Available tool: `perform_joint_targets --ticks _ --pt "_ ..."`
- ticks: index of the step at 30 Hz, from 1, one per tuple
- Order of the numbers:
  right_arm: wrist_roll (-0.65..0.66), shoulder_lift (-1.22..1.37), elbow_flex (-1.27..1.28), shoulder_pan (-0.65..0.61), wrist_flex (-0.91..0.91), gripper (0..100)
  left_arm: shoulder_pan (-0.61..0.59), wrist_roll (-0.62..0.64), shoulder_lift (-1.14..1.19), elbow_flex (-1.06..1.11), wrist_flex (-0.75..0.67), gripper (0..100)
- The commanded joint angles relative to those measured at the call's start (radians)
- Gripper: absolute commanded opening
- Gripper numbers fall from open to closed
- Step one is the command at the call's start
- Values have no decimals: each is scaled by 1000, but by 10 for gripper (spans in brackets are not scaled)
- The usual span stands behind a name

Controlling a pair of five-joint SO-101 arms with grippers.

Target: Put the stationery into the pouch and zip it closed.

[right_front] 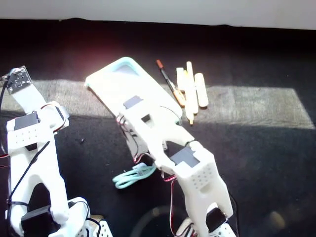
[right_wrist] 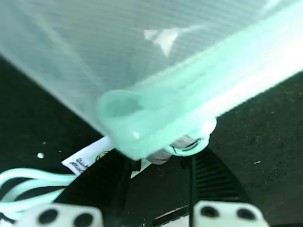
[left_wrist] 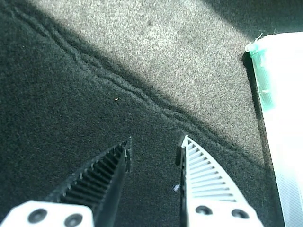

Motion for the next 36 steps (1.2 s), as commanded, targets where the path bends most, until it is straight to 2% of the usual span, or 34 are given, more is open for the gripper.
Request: perform_joint_targets --ticks 1,7,17,24,30,36 --pt "68 -5 -24 73 51 148 19 -11 -1 -39 -9 178" --pt "242 -33 -16 125 116 148 19 -11 -1 -39 -11 178" --pt "514 -268 -18 145 91 148 19 -11 -1 -39 -12 178" --pt "520 -272 -15 139 27 148 21 -9 -1 -39 -14 178" --pt "520 -271 30 73 22 148 21 -9 -1 -39 -14 178" --pt "520 -271 157 54 -97 148 21 -9 -1 -39 -14 178"
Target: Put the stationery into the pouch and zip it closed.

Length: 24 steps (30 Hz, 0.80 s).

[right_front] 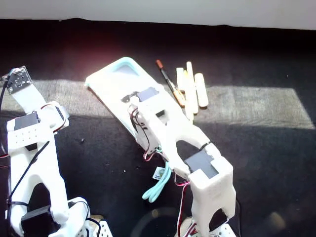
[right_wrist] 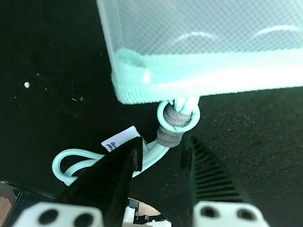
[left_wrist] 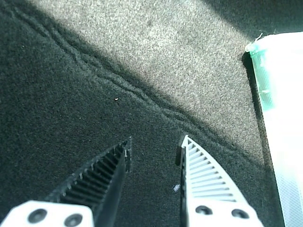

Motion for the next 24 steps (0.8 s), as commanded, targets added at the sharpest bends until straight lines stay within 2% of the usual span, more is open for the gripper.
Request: perform_joint_targets --ticks 1,11,17,21,24 --pt "9 -59 54 -4 -62 148 21 -9 -1 -39 -14 178" --pt "9 -59 143 -1 -191 148 21 -9 -1 -39 -14 178" --pt "12 -59 173 74 -234 142 22 -9 -1 -39 -14 178" --pt "18 -79 166 134 -197 0 73 -9 -1 -38 -8 178" --pt "64 -133 173 157 -177 3 150 -9 -1 -5 -8 178"
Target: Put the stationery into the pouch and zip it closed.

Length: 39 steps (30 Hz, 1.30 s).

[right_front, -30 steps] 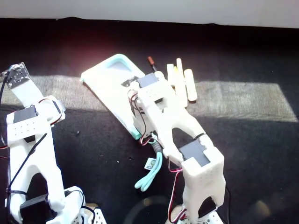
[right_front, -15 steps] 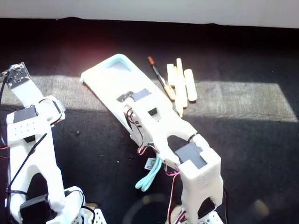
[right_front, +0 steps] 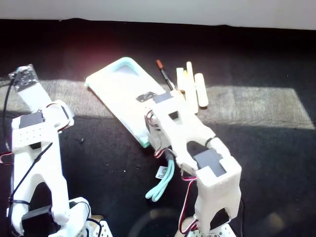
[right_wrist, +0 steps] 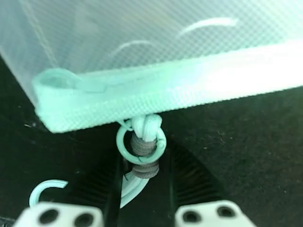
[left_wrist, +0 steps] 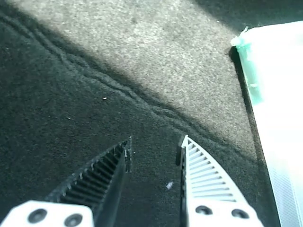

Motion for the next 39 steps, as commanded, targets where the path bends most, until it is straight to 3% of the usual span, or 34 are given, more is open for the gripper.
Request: perform_joint_targets --ticks 1,9,16,20,27,33,39 --pt "55 -116 1 38 21 7 114 -9 -1 7 -8 178" --pt "97 -166 -1 36 -24 7 450 2 -7 99 -8 178" --pt "92 -137 1 41 -27 7 610 305 -7 111 -8 178" --pt "92 -137 1 65 -30 7 697 356 -2 117 -8 178" --pt "92 -137 -5 131 -30 7 774 356 -8 166 -12 178" --pt "92 -137 1 127 -28 7 780 356 -8 165 -17 178" --pt "92 -137 -5 125 -30 7 872 354 -8 165 -51 178"
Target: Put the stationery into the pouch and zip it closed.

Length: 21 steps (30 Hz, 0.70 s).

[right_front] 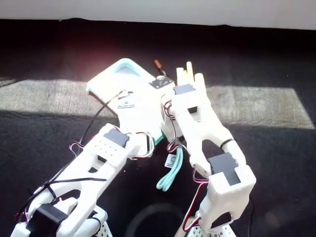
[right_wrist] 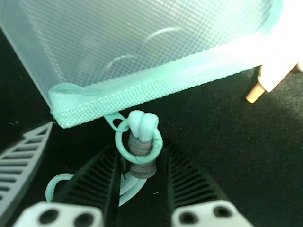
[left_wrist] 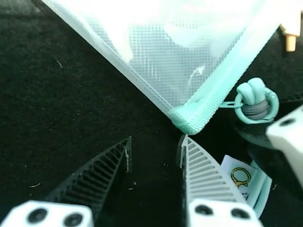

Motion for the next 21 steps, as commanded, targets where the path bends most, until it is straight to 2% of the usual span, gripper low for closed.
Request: perform_joint_targets --ticks 1,6,11,16,21 --pt "8 -24 -12 7 -7 7 71 6 -10 -13 -29 178" --pt "8 -24 -12 7 -5 7 91 6 -2 -5 -144 178" --pt "8 -24 -12 7 -1 7 31 5 1 -5 -226 178" --pt "8 -24 -12 7 1 7 -19 -117 1 18 -242 178" --pt "8 -24 -13 7 -4 7 2 -127 1 81 -333 178"
